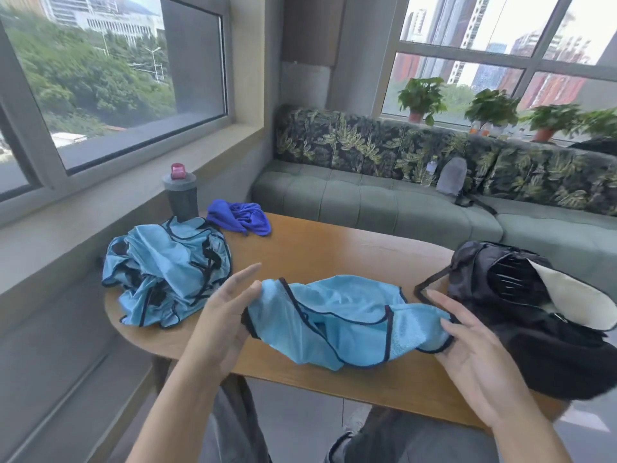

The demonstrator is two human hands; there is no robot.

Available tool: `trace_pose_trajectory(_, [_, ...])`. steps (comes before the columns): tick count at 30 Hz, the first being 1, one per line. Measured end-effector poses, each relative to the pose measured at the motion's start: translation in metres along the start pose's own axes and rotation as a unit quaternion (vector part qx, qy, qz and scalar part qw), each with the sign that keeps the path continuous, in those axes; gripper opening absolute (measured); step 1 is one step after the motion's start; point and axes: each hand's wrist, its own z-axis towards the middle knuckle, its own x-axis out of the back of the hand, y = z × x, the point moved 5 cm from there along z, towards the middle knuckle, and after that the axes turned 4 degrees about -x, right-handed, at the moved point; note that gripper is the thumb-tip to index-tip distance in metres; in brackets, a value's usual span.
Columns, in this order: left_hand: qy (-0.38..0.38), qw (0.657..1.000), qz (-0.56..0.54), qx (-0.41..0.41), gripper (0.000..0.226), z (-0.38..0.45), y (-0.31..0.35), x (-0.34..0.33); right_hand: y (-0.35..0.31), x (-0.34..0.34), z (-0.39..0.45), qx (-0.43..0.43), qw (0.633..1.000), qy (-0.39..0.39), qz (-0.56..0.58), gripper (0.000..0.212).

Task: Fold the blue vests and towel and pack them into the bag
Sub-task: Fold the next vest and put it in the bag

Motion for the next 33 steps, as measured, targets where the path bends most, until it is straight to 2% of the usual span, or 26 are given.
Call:
trace_pose_trajectory(7, [-0.024,0.993,0.083,-0.084,0.035,-0.078,-0.018,0.004,0.034,0.008,-0.065,0.017,0.999,-0.032,-0.031,0.041])
trace_pose_trajectory(11, [-0.007,0.974,0.171,-0.151,0.020,-0.108,-0.020,0.006,0.032,0.001,-0.091,0.053,0.995,-0.037,-0.078,0.036])
trace_pose_trajectory(16, [-0.071,0.949,0.188,-0.242,0.022,-0.140,0.023,-0.021,-0.023,-0.040,-0.125,0.155,0.975,-0.062,-0.147,0.024])
trace_pose_trajectory(20, [-0.110,0.943,0.159,-0.270,0.030,-0.135,0.080,-0.043,-0.081,-0.075,-0.160,0.225,0.952,-0.089,-0.188,0.023])
trace_pose_trajectory(25, [-0.093,0.951,0.065,-0.288,0.029,-0.133,0.175,-0.043,-0.173,-0.070,-0.181,0.290,0.939,-0.083,-0.165,0.023])
trace_pose_trajectory(27, [-0.086,0.948,0.054,-0.302,0.025,-0.128,0.200,-0.032,-0.204,-0.053,-0.182,0.295,0.943,-0.071,-0.137,0.029])
trace_pose_trajectory(30, [-0.082,0.951,0.085,-0.287,0.019,-0.115,0.211,-0.018,-0.226,-0.024,-0.180,0.288,0.946,-0.059,-0.133,0.065])
trace_pose_trajectory(33, [-0.086,0.963,0.111,-0.231,0.018,-0.106,0.202,-0.010,-0.224,0.000,-0.178,0.278,0.946,-0.051,-0.157,0.073])
